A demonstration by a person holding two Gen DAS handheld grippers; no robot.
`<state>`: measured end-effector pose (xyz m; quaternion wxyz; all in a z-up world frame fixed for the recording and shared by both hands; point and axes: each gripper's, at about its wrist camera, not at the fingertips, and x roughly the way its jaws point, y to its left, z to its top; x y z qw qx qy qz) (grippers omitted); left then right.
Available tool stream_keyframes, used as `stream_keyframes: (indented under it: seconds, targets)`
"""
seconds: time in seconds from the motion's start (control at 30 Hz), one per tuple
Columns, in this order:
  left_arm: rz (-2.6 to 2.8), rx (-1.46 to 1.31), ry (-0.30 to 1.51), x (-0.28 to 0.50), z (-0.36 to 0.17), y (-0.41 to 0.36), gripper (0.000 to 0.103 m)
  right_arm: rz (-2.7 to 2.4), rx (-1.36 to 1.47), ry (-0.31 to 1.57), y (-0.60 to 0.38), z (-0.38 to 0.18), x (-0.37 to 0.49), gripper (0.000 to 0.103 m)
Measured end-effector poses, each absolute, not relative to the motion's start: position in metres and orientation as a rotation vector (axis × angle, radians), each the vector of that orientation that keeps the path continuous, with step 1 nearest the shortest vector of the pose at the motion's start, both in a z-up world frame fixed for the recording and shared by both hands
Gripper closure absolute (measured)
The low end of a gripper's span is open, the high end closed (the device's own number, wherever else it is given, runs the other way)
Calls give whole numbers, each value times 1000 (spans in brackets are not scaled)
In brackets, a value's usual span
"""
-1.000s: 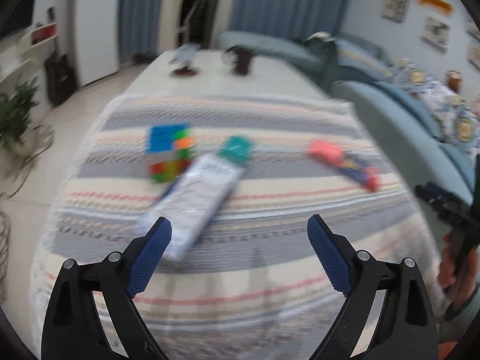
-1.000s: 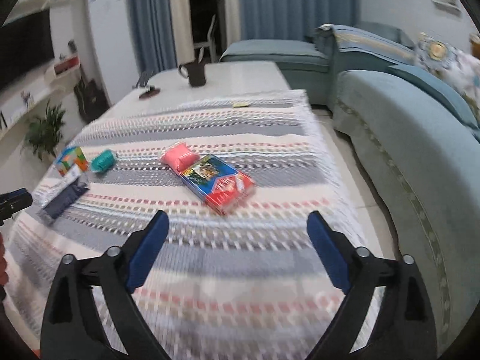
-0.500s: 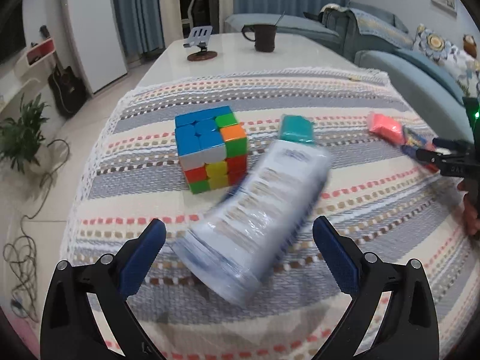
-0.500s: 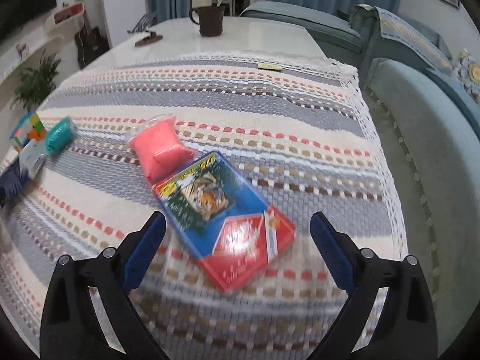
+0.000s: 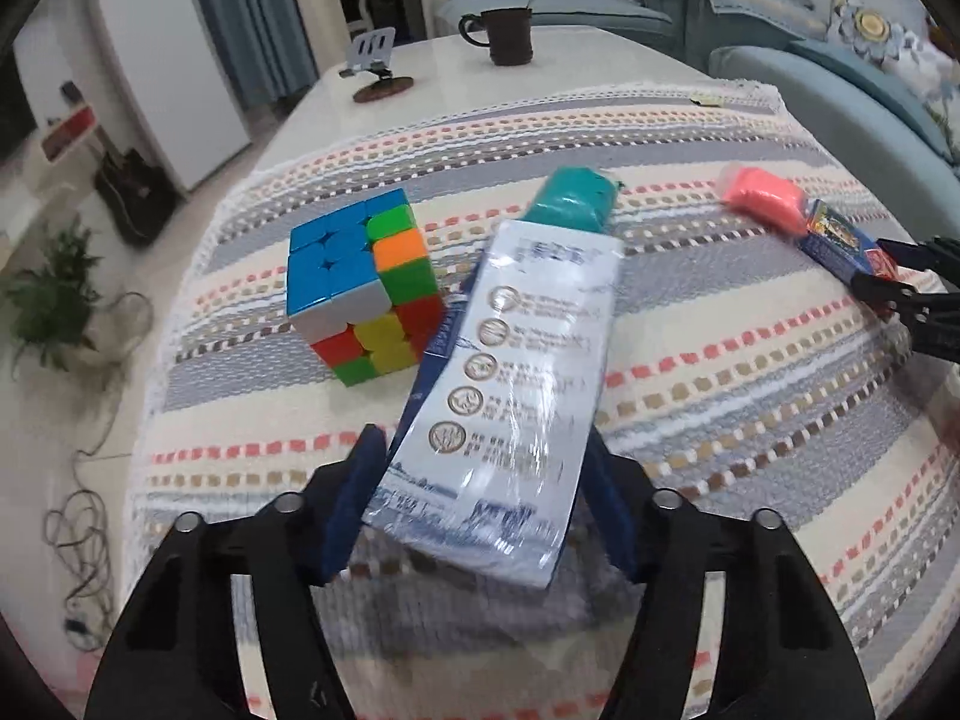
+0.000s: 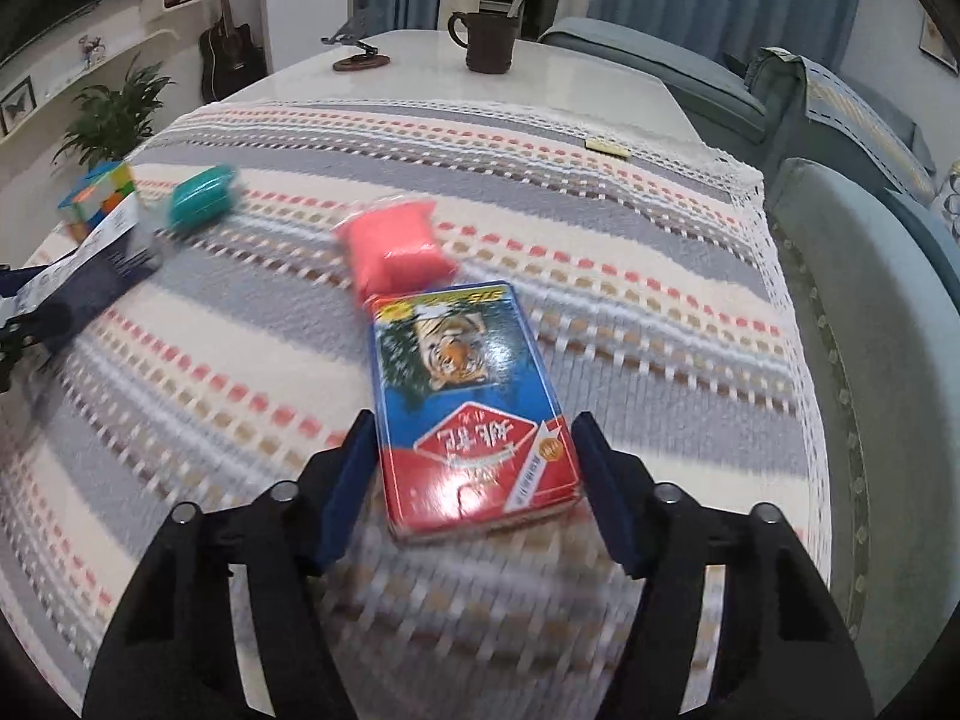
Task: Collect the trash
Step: 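Grasp the white milk carton with the left tool while the right tool grasps the tiger card box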
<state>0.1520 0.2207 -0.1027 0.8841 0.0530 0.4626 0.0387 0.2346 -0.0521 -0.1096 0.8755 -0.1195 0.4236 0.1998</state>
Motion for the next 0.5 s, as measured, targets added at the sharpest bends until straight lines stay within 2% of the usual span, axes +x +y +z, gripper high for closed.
stream_keyframes:
  seconds: [0.17,0.5]
  targets:
    - [37,87,923,119,-88,193,48,410,-192,919,-64,-106,192,45]
    - [-31,-139,873,34,-76,170,48,400,-125,1057,-101,-105,79,44]
